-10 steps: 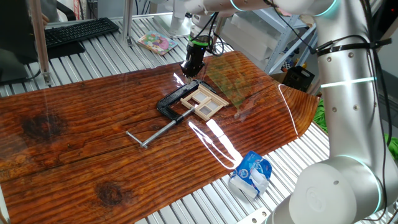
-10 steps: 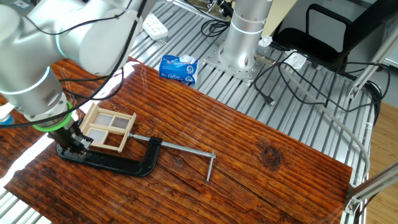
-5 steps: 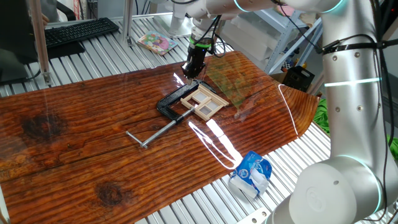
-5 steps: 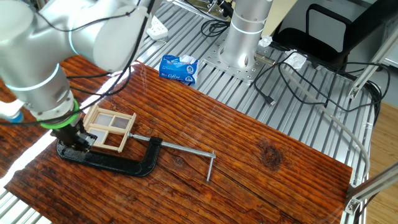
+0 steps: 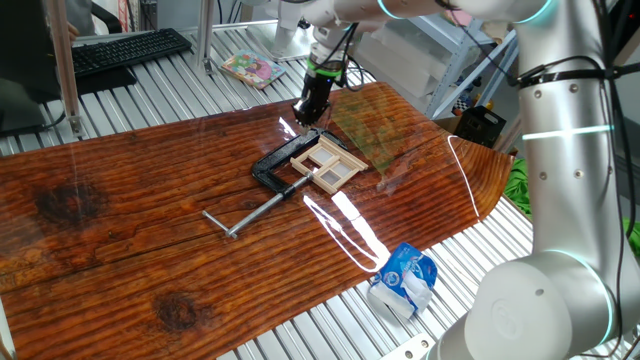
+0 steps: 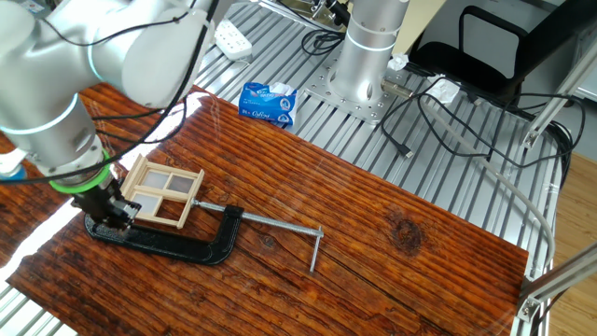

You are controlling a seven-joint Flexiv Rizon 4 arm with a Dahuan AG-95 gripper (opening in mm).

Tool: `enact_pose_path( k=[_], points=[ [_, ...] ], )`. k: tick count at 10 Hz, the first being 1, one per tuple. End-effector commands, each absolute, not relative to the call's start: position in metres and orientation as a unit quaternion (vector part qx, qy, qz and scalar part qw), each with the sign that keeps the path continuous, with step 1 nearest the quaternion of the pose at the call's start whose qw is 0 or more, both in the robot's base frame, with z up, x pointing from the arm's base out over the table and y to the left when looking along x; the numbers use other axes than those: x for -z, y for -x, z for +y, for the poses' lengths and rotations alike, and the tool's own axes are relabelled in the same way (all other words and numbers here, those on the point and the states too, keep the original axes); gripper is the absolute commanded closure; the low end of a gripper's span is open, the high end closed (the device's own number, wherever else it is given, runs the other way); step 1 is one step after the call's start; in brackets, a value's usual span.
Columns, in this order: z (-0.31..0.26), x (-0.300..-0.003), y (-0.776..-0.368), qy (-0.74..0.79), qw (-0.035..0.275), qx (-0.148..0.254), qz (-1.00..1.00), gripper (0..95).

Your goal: Close a sliding window

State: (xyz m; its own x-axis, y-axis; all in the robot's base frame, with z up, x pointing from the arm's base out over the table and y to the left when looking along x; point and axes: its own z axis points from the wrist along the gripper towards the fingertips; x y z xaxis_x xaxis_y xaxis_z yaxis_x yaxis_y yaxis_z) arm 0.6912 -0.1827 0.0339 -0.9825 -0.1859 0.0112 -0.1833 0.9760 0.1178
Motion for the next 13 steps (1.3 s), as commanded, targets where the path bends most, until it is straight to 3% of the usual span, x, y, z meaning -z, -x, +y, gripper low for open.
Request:
enact_pose_path(
  k=[1, 6, 13],
  points=[
    [-0.183, -0.0329, -0.6944, -0.097, 0.005, 0.069, -0.993, 95.0],
    [-0.183, -0.0329, -0.6944, -0.096, -0.002, 0.072, -0.993, 95.0],
    [-0.1801, -0.0387, -0.6933, -0.088, 0.026, 0.065, -0.994, 95.0]
  ],
)
